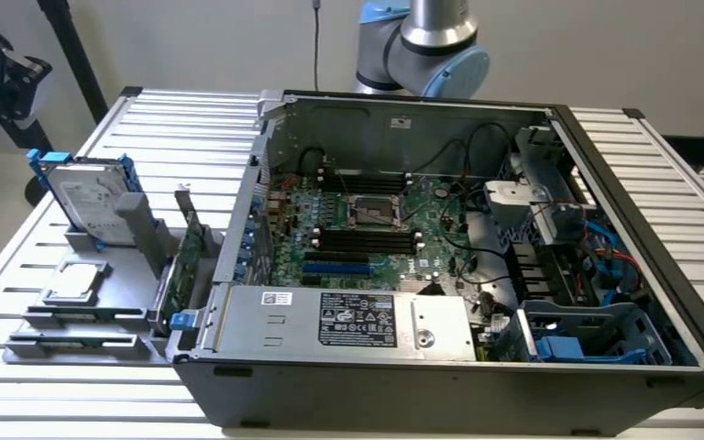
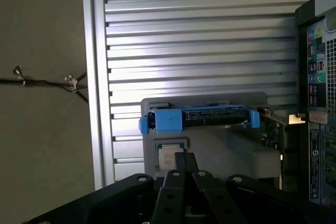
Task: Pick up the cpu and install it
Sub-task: 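Pick up the cpu and move it towards the insertion slot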
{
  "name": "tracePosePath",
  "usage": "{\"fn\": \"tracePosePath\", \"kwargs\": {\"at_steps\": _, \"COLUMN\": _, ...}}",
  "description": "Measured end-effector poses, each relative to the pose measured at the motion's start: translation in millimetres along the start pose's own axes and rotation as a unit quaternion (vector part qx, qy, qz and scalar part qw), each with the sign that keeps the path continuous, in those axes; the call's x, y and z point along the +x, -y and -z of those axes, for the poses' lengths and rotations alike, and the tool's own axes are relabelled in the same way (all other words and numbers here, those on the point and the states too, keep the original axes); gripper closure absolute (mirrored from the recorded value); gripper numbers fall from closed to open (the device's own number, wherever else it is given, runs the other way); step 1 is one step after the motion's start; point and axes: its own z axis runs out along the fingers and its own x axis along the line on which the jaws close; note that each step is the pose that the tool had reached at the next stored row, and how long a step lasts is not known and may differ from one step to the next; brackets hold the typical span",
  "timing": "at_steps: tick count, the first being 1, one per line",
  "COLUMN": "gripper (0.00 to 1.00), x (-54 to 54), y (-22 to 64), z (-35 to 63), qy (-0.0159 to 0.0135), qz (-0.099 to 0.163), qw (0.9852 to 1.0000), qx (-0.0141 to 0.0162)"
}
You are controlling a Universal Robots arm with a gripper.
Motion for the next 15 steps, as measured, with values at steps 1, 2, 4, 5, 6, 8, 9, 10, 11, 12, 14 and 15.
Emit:
{"fn": "tracePosePath", "kwargs": {"at_steps": 1, "gripper": 0.88, "x": -0.1, "y": 1.8, "z": -0.2, "qy": 0.0, "qz": 0.0, "qw": 1.0, "qx": 0.0}}
{"fn": "tracePosePath", "kwargs": {"at_steps": 2, "gripper": 0.88, "x": -0.2, "y": 3.5, "z": -0.3, "qy": -0.0001, "qz": 0.0, "qw": 1.0, "qx": 0.0}}
{"fn": "tracePosePath", "kwargs": {"at_steps": 4, "gripper": 0.83, "x": -0.4, "y": 6.9, "z": -1.0, "qy": -0.0002, "qz": 0.0, "qw": 1.0, "qx": 0.0}}
{"fn": "tracePosePath", "kwargs": {"at_steps": 5, "gripper": 0.76, "x": -0.5, "y": 8.4, "z": -1.6, "qy": -0.0002, "qz": 0.0, "qw": 1.0, "qx": 0.0}}
{"fn": "tracePosePath", "kwargs": {"at_steps": 6, "gripper": 0.7, "x": -0.6, "y": 9.6, "z": -2.9, "qy": -0.0002, "qz": 0.0, "qw": 1.0, "qx": -0.0001}}
{"fn": "tracePosePath", "kwargs": {"at_steps": 8, "gripper": 0.64, "x": -0.5, "y": 10.7, "z": -6.3, "qy": -0.0007, "qz": 0.0, "qw": 1.0, "qx": 0.0001}}
{"fn": "tracePosePath", "kwargs": {"at_steps": 9, "gripper": 0.58, "x": -0.5, "y": 11.2, "z": -8.1, "qy": -0.0008, "qz": 0.0, "qw": 1.0, "qx": 0.0001}}
{"fn": "tracePosePath", "kwargs": {"at_steps": 10, "gripper": 0.53, "x": -0.5, "y": 12.0, "z": -9.8, "qy": -0.001, "qz": 0.0, "qw": 1.0, "qx": 0.0001}}
{"fn": "tracePosePath", "kwargs": {"at_steps": 11, "gripper": 0.53, "x": -0.6, "y": 12.8, "z": -11.6, "qy": -0.0012, "qz": 0.0, "qw": 1.0, "qx": 0.0001}}
{"fn": "tracePosePath", "kwargs": {"at_steps": 12, "gripper": 0.47, "x": -0.6, "y": 13.5, "z": -13.4, "qy": -0.0014, "qz": 0.0, "qw": 1.0, "qx": 0.0001}}
{"fn": "tracePosePath", "kwargs": {"at_steps": 14, "gripper": 0.35, "x": -0.6, "y": 15.3, "z": -16.9, "qy": -0.0018, "qz": 0.0, "qw": 1.0, "qx": 0.0001}}
{"fn": "tracePosePath", "kwargs": {"at_steps": 15, "gripper": 0.35, "x": -0.6, "y": 16.2, "z": -18.7, "qy": -0.002, "qz": 0.001, "qw": 1.0, "qx": 0.0001}}
